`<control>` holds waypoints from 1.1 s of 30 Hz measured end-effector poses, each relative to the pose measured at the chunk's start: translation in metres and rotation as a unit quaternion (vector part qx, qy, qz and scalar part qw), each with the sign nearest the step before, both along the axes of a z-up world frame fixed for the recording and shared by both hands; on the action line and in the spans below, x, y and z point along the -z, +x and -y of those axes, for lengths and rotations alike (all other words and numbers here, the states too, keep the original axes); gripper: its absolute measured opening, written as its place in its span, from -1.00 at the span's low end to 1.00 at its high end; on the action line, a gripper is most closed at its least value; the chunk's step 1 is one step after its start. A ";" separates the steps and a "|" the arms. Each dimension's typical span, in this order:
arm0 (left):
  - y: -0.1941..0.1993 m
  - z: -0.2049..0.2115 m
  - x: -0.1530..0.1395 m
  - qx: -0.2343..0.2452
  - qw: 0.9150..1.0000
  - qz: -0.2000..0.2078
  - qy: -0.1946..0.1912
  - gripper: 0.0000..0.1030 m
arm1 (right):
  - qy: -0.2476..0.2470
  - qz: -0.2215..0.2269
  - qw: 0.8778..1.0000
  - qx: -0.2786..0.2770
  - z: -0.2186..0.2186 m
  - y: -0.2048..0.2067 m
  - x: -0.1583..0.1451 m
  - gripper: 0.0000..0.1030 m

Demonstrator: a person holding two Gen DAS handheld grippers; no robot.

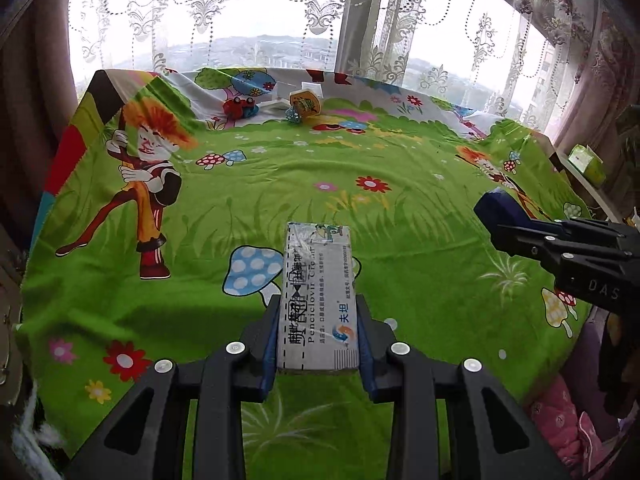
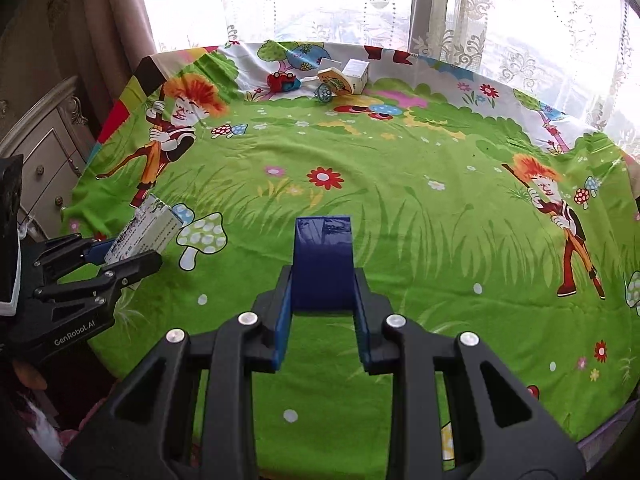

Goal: Organize rigid objects
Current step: 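Carry both held boxes to the storage box and lower them inside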

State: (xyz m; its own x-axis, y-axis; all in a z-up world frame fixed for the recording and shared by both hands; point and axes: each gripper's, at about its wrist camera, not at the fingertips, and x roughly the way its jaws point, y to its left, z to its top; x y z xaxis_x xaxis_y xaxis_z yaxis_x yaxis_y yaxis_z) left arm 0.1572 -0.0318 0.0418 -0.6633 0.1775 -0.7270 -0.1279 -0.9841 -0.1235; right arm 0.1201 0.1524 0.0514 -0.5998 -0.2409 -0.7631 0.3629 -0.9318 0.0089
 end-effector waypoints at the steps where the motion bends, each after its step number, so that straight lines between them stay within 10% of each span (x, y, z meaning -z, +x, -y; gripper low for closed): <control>1: 0.004 0.001 0.000 0.001 1.000 -0.001 0.002 -0.34 | 0.000 0.000 1.000 0.003 0.002 0.003 -0.002 -0.40; 16: 0.026 0.003 -0.005 0.015 1.000 -0.010 0.019 -0.34 | 0.001 0.003 1.000 0.019 0.005 0.029 -0.016 -0.40; 33: 0.057 -0.086 -0.016 0.100 0.995 0.002 -0.015 -0.34 | -0.026 -0.035 0.999 0.027 -0.065 0.094 -0.023 -0.40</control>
